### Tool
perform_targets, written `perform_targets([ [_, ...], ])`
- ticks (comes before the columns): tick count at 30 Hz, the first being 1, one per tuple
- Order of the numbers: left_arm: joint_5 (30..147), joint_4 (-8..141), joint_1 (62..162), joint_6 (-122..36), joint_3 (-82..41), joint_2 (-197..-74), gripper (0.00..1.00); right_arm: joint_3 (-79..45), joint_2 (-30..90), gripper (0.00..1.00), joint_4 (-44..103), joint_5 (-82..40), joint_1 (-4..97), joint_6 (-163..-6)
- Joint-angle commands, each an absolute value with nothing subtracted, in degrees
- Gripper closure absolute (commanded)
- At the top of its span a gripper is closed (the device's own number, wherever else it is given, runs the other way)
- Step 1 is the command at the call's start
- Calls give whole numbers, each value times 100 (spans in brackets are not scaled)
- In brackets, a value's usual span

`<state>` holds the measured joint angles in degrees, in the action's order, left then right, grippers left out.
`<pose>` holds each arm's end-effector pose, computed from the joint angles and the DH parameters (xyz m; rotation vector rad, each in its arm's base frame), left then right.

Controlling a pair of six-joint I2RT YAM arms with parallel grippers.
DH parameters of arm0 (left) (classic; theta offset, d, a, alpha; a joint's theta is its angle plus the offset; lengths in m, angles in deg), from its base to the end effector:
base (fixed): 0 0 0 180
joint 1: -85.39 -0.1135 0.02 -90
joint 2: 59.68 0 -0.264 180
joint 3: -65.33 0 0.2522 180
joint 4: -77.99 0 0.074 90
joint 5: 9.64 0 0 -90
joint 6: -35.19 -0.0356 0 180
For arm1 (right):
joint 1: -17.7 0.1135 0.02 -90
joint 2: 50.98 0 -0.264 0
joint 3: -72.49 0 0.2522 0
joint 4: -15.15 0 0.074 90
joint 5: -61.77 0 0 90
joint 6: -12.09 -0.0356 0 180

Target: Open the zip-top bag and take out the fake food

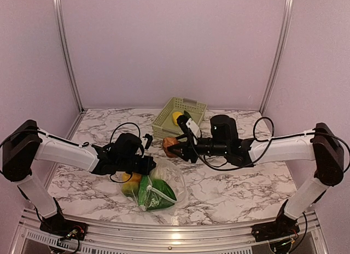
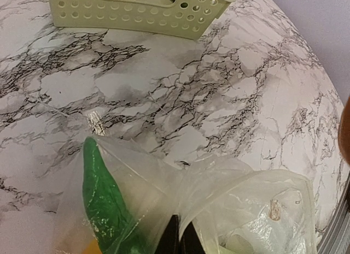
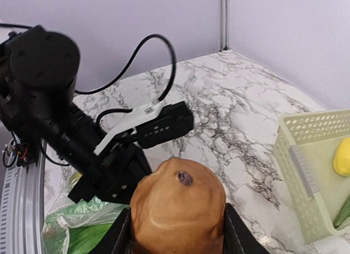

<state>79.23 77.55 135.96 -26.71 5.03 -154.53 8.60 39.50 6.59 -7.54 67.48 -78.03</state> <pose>0.2164 -0.2620 0.1707 0.4334 2.2420 -0.7362 0.2163 0.2752 0.2314 -1.0572 1.6671 0.9233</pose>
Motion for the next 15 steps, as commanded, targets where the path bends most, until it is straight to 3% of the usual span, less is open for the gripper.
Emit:
perform_targets([
  [1, 7758, 7544, 13532, -2703, 494, -15477, 100, 63, 4251, 72, 332, -760, 6082, -8285],
  [15, 7584, 7626, 13494, -2730, 563, -15378, 100, -3579, 7159, 73, 1997, -2415, 4597, -8230],
])
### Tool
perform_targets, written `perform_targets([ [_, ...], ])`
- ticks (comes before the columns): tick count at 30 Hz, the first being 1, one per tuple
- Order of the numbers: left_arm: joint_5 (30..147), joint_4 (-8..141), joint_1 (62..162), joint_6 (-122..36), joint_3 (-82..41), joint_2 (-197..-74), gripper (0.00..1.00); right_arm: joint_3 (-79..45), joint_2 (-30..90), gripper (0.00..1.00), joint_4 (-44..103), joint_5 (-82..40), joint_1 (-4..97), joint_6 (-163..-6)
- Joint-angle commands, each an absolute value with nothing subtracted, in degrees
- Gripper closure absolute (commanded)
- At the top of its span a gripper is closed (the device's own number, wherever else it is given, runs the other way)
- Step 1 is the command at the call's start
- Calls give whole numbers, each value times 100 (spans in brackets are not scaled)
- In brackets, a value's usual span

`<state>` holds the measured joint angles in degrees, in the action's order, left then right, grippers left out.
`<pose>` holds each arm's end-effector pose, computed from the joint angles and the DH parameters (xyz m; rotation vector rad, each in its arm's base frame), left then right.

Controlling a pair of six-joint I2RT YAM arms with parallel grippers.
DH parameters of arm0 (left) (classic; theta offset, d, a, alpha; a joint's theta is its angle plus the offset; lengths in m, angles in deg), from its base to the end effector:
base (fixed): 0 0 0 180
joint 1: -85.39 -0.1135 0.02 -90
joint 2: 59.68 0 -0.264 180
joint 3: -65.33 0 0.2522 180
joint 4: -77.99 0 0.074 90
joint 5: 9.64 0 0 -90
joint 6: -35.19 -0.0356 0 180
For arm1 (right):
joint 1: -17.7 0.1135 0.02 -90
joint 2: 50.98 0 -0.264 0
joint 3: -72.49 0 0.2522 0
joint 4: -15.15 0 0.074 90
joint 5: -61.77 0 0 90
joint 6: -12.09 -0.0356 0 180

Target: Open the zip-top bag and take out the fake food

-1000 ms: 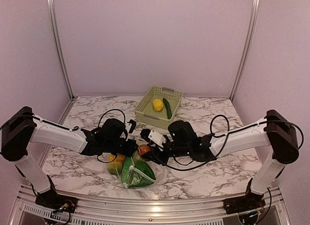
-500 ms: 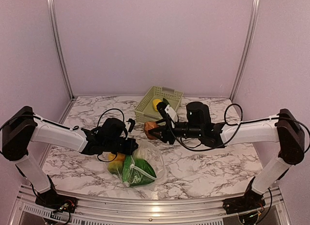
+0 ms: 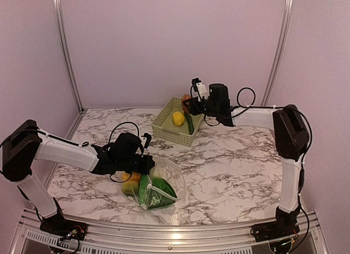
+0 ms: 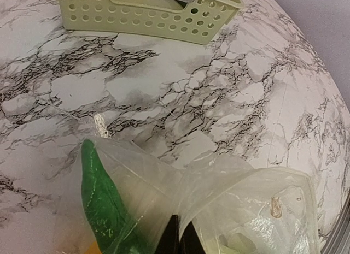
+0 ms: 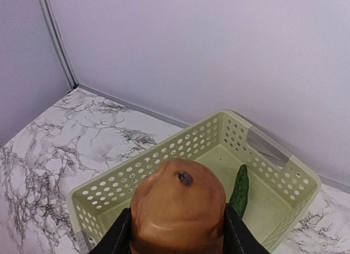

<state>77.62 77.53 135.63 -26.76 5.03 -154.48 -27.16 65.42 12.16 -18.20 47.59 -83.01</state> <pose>0.2186 -0.2601 0.1709 0.4096 2.2359 -0.7054 0.4172 0.2470 0.2513 -0.5195 1.7726 0.5889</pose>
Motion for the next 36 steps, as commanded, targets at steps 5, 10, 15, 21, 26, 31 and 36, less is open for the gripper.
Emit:
perform_targets([
  [5, 7553, 7683, 13484, -2709, 594, -15352, 100, -4796, 8079, 72, 2621, -2793, 4404, -8060],
  [10, 7580, 7833, 13472, -2627, 671, -15423, 100, -5822, 8870, 69, 2852, -3068, 4347, -7921],
  [15, 7560, 7829, 13456, -2635, 740, -15405, 100, -6765, 9440, 49, 3467, -3435, 4324, -7694],
  [21, 7547, 7849, 13446, -2607, 751, -15362, 100, -6456, 9084, 21, 3218, -2900, 4310, -7684],
  [26, 7530, 7771, 13448, -2672, 627, -15375, 100, -6145, 8651, 1, 3051, -2379, 4310, -7705],
  [31, 7518, 7754, 13445, -2656, 627, -15330, 100, -5909, 8216, 1, 3017, -2100, 4284, -7935],
  [36, 7477, 7798, 13450, -2580, 697, -15288, 100, -5364, 7558, 1, 3006, -1199, 4281, -8029],
])
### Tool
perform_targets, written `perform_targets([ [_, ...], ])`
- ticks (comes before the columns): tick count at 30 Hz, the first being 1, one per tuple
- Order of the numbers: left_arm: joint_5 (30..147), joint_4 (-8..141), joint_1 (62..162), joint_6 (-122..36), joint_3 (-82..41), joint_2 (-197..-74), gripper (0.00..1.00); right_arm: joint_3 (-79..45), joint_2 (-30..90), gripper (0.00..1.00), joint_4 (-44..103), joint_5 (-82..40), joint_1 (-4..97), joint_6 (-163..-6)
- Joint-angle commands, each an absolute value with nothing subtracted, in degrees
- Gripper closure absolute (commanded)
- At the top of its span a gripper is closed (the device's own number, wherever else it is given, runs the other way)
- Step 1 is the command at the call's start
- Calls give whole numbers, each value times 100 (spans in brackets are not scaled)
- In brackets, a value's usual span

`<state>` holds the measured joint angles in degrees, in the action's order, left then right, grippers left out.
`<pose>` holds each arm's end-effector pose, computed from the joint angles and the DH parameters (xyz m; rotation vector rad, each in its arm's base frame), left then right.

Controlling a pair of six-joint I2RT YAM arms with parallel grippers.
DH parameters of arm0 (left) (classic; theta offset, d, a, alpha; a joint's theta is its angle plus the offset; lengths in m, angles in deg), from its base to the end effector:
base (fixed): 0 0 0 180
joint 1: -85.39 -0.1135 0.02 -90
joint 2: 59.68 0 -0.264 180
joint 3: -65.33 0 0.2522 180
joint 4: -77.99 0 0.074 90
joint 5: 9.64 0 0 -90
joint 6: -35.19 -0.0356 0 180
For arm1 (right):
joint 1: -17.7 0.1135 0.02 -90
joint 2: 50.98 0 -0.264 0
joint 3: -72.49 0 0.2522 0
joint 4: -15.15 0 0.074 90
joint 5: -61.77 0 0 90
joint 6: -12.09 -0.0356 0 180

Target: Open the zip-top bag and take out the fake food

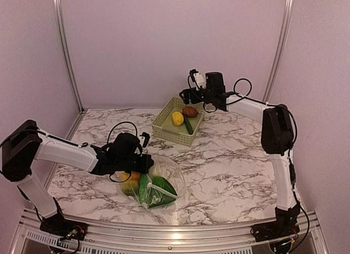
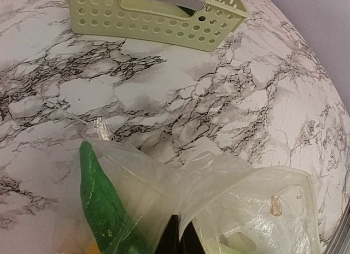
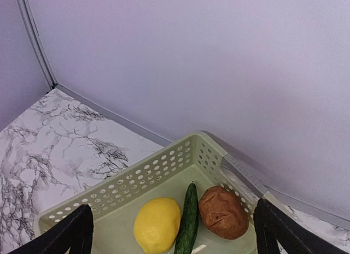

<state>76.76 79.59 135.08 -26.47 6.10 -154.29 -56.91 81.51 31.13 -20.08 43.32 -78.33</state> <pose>0.2203 -0.2562 0.1697 0.3793 2.2158 -0.7010 0.4968 0.2438 0.2589 -0.5146 1.8548 0.4419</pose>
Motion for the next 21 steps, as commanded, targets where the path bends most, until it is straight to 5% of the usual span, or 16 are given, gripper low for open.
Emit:
perform_targets([
  [1, 7482, 7821, 13445, -2566, 715, -15266, 100, -5175, 7369, 1, 2958, -983, 4290, -8079],
  [17, 7495, 8027, 13445, -2443, 1021, -14950, 100, -1555, 4322, 14, 2722, -795, 5657, -8177],
  [21, 7550, 8062, 13444, -2399, 1002, -15010, 100, -945, 3962, 24, 2863, -883, 5986, -8172],
])
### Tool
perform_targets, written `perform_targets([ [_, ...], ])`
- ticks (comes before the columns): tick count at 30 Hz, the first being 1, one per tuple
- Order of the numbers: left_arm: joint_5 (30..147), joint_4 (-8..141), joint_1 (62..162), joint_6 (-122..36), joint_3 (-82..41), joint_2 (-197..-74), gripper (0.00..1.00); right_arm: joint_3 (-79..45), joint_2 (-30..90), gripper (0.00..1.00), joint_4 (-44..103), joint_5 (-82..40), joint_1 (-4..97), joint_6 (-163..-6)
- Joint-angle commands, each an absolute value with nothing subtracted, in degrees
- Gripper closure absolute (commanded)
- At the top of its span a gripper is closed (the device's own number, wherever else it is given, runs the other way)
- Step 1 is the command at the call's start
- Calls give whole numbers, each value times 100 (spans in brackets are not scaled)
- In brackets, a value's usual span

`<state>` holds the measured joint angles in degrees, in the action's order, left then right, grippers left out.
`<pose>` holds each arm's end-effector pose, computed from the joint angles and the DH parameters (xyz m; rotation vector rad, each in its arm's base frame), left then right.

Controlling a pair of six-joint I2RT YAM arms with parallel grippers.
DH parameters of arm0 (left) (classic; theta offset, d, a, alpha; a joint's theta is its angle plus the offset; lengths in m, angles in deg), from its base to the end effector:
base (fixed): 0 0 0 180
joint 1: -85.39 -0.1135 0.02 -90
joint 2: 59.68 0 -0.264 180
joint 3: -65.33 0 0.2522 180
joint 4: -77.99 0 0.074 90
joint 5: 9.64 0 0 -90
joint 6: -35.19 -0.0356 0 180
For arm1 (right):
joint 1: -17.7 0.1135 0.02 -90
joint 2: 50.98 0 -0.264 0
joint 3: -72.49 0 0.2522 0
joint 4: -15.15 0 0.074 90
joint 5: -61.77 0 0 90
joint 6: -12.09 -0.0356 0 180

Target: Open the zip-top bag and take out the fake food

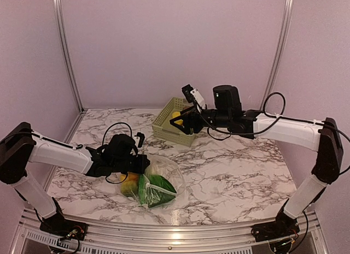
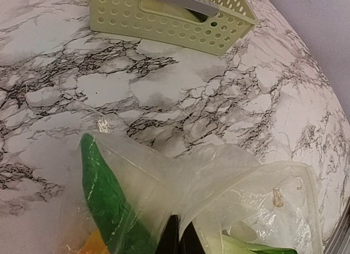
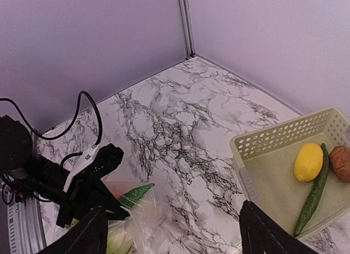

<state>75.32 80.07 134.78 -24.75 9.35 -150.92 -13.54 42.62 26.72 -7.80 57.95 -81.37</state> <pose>0.2128 -0.2434 0.1719 0.3225 2.2103 -0.6964 0.2881 0.2602 0.3086 -0.8570 1.7807 0.8470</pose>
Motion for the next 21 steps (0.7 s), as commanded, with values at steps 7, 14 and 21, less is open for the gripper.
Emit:
perform_targets([
  [7, 7635, 8134, 13446, -2353, 1008, -14954, 100, 89, 3657, 44, 2865, -913, 6690, -8234],
  [14, 7780, 8495, 13462, -2322, 1293, -14693, 100, 546, 3973, 48, 2495, -828, 7115, -8584],
  [21, 7852, 8895, 13566, -2256, 1579, -14180, 100, 633, 4442, 53, 1734, -762, 7311, -9223],
])
